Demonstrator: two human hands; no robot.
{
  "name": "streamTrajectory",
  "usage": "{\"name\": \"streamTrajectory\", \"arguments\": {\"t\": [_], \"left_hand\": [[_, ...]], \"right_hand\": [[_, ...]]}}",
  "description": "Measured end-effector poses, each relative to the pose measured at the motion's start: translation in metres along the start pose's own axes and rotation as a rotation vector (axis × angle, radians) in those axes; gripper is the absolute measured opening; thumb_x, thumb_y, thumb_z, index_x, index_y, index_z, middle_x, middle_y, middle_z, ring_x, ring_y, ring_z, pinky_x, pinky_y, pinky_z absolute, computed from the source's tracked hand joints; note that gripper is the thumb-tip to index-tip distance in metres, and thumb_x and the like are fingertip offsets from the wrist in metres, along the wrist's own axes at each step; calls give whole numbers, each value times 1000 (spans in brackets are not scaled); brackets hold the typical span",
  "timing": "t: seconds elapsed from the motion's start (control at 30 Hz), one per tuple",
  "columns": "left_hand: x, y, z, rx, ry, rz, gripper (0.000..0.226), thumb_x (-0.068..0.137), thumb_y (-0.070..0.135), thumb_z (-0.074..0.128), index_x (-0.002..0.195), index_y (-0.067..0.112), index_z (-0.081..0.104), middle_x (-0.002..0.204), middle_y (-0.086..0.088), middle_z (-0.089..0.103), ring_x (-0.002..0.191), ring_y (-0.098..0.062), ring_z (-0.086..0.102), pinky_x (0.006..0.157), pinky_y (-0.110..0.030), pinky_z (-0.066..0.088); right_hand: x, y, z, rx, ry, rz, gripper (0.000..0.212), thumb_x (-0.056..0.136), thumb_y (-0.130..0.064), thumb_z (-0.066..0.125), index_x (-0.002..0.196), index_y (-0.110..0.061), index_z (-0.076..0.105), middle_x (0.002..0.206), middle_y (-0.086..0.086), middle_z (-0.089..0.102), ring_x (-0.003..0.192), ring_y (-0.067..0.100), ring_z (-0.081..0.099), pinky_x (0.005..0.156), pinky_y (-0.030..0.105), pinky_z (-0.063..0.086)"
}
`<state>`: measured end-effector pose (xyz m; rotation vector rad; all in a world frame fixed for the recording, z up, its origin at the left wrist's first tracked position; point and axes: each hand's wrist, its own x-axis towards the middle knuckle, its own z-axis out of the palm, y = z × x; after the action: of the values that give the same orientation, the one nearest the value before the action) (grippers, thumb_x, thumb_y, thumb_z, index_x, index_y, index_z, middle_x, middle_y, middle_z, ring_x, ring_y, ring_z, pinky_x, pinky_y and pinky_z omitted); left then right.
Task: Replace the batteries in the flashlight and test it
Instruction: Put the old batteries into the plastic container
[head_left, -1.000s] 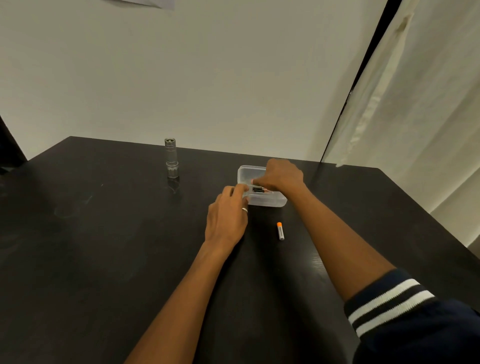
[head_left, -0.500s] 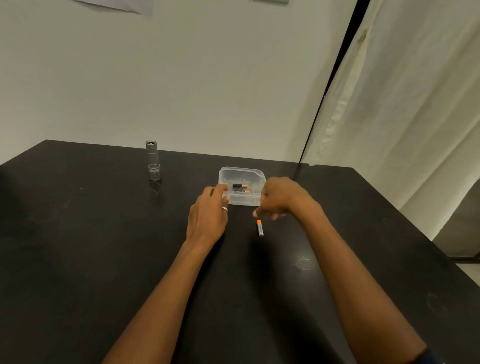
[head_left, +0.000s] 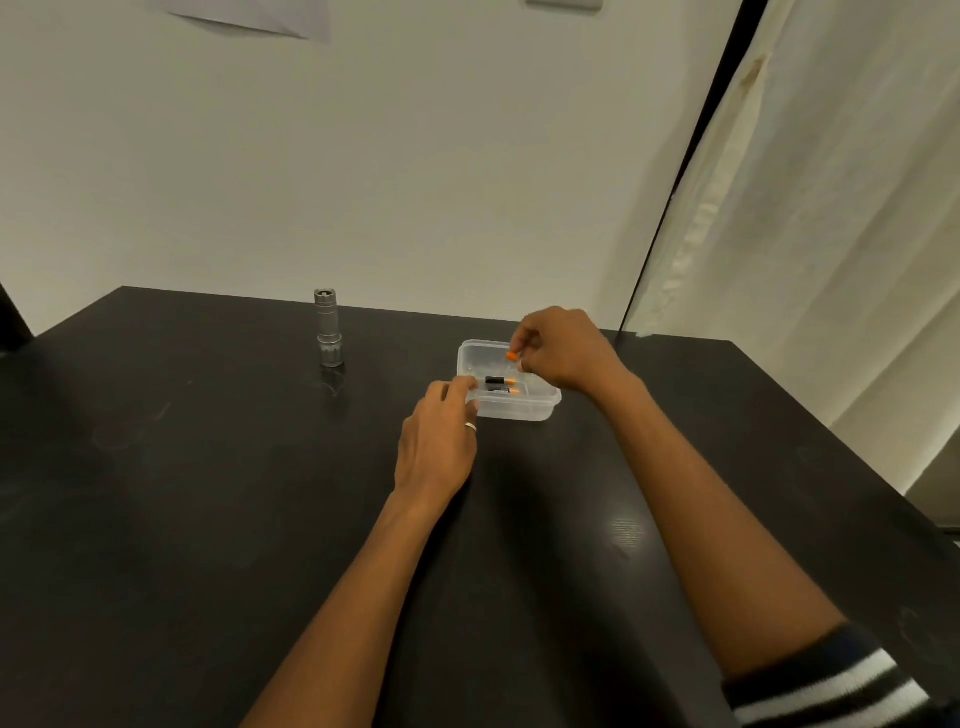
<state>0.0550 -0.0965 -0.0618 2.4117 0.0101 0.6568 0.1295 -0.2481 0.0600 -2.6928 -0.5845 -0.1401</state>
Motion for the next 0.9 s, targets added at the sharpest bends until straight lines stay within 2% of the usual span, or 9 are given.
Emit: {"name": "streamTrajectory", "arguments": {"t": [0.1, 0.17, 0.23, 0.37, 0.5, 0.63, 0.73, 0.9], "left_hand": [[0, -1, 2, -4, 8, 7, 38, 105, 22, 53, 142, 16, 50, 128, -9, 58, 104, -22, 65, 83, -39, 60], [0, -2, 3, -7, 11, 9, 38, 104, 22, 54, 142, 16, 50, 128, -9, 58, 104, -22, 64, 83, -38, 60], [0, -3, 4, 0, 12, 10, 39, 104, 21, 54, 142, 16, 50, 128, -9, 58, 102, -22, 64, 82, -40, 60], [0, -3, 3, 0, 13, 12, 40, 104, 18, 55, 143, 15, 49, 128, -10, 58, 102, -23, 64, 83, -41, 59], [0, -3, 3, -3, 19, 19, 40, 104, 19, 55, 143, 15, 49, 129, -10, 58, 105, -22, 64, 86, -40, 59], [0, -3, 3, -6, 26, 28, 40, 105, 22, 53, 144, 16, 49, 130, -9, 57, 105, -21, 64, 85, -39, 60], [0, -2, 2, 6, 20, 13, 41, 105, 23, 52, 145, 16, 47, 130, -9, 57, 106, -22, 64, 85, -40, 60], [1, -2, 3, 22, -4, -5, 43, 104, 23, 56, 146, 19, 47, 129, -9, 56, 102, -22, 64, 82, -39, 60]], "right_hand": [[24, 2, 18, -129, -134, -17, 17, 84, -7, 74, 88, -24, 73, 99, -2, 73, 94, 19, 68, 83, 33, 57], [34, 6, 32, -187, -224, -20, 14, 84, -10, 75, 91, -22, 77, 102, 0, 74, 95, 20, 68, 87, 35, 58], [39, 10, 41, -207, -244, -24, 13, 86, -12, 73, 95, -19, 79, 107, 3, 75, 96, 22, 67, 92, 38, 58], [45, 15, 50, -213, -210, -44, 19, 88, -11, 72, 105, -16, 80, 111, 5, 73, 98, 23, 66, 91, 34, 55], [47, 20, 53, -232, -185, -49, 11, 88, -11, 73, 97, -17, 77, 106, 8, 74, 90, 21, 65, 81, 29, 51], [46, 23, 55, -202, -131, -42, 19, 88, -8, 74, 106, -13, 78, 108, 8, 73, 91, 21, 66, 87, 30, 54], [44, 24, 49, -177, -63, -44, 17, 89, -7, 73, 105, -13, 77, 111, 8, 74, 96, 22, 68, 91, 32, 56], [33, 23, 37, -140, 13, -58, 19, 89, -3, 69, 104, -11, 77, 107, 7, 75, 94, 22, 70, 90, 34, 58]]}}
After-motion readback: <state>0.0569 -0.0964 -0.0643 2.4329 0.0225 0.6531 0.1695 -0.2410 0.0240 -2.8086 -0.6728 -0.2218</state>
